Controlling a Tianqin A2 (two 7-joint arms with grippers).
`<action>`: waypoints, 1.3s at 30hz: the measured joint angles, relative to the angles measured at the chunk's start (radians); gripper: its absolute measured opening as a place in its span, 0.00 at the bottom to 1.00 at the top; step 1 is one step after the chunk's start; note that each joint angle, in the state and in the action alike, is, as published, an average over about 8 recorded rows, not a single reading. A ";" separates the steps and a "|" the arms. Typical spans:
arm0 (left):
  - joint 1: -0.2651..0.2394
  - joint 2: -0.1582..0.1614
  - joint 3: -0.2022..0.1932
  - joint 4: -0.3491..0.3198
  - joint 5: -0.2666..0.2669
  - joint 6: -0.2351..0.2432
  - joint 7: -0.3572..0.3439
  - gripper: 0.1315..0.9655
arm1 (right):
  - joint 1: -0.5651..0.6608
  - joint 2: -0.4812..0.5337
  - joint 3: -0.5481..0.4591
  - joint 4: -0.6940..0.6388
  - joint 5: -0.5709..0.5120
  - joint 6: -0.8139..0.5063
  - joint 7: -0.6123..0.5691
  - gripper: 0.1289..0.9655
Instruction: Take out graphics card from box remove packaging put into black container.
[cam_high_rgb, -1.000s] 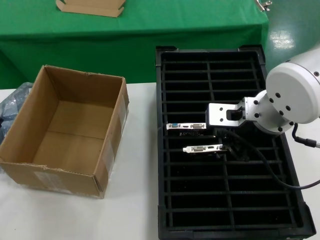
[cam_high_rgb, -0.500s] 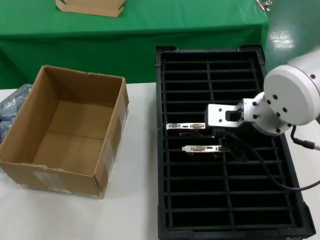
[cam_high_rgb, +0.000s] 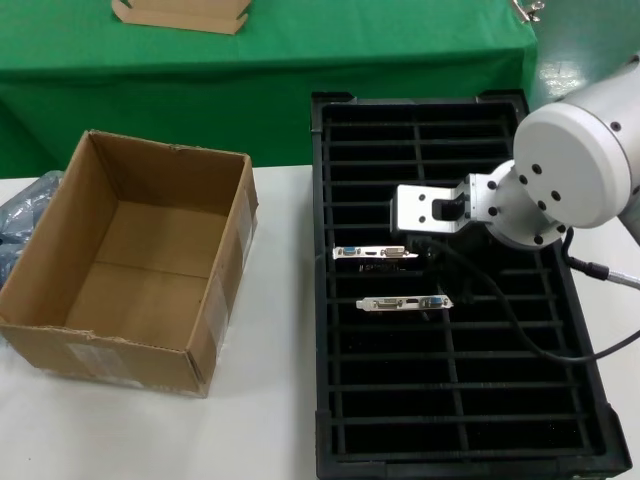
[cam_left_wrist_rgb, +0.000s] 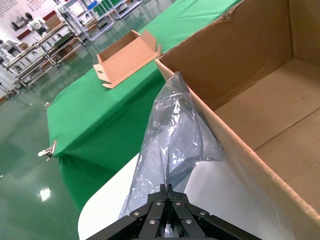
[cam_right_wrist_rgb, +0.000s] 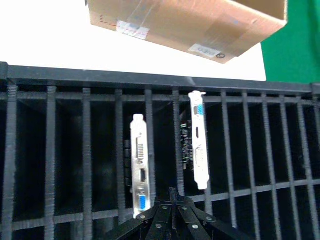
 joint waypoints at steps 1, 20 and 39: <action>0.000 0.000 0.000 0.000 0.000 0.000 0.000 0.01 | 0.003 -0.001 0.001 0.000 -0.002 0.003 -0.001 0.00; -0.018 0.011 0.038 -0.006 0.038 -0.011 -0.036 0.01 | 0.054 -0.110 0.120 0.037 -0.224 0.279 0.067 0.00; -0.005 -0.003 0.139 -0.180 0.138 -0.036 -0.261 0.23 | -0.353 -0.161 0.421 0.439 -0.417 0.494 0.098 0.13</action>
